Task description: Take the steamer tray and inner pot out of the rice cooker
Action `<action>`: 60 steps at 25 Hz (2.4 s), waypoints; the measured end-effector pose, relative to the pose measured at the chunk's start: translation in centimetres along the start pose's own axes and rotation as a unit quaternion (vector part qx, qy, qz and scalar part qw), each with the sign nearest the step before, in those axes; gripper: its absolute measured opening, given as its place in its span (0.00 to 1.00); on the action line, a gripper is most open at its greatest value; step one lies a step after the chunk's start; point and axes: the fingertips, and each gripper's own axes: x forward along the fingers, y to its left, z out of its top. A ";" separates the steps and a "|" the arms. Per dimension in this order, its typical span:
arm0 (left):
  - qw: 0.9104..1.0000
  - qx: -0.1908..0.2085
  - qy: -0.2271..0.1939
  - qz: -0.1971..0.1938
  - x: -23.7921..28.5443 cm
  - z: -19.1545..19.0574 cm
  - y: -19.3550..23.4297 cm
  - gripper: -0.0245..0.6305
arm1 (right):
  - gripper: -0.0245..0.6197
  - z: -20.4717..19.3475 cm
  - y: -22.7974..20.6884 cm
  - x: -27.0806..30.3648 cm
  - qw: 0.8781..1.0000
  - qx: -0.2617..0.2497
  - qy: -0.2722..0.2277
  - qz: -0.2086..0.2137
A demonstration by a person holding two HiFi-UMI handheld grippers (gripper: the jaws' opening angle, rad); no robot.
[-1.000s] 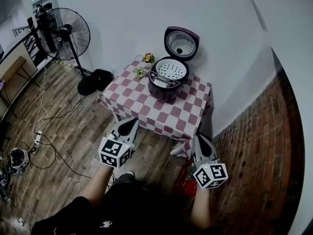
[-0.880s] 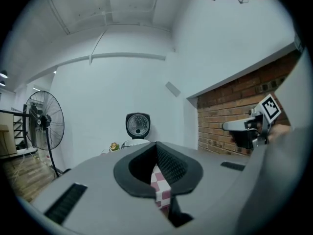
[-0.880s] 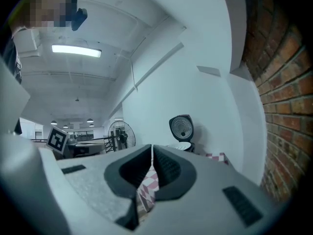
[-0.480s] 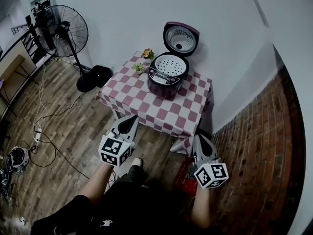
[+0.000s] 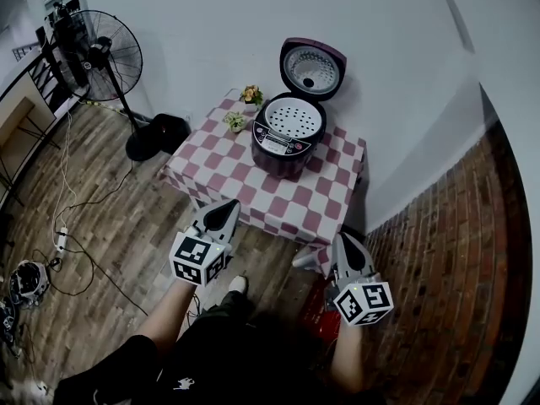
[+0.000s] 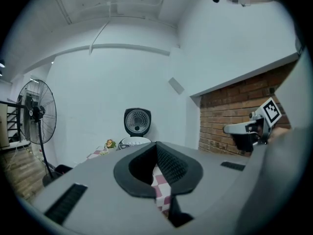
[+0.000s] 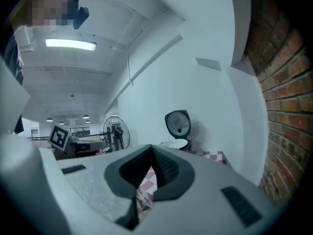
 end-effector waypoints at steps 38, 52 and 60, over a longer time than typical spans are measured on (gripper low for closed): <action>1.000 -0.003 0.004 -0.005 13.5 1.0 15.8 0.04 | 0.04 2.2 -2.2 20.6 0.999 -0.032 0.030 -0.011; 0.999 0.004 0.031 0.040 21.6 0.8 15.3 0.04 | 0.04 2.3 -11.7 27.6 0.998 -0.016 0.056 0.030; 0.996 0.011 0.034 0.082 26.4 1.8 15.8 0.04 | 0.04 2.1 -17.0 32.2 0.995 -0.009 0.076 0.064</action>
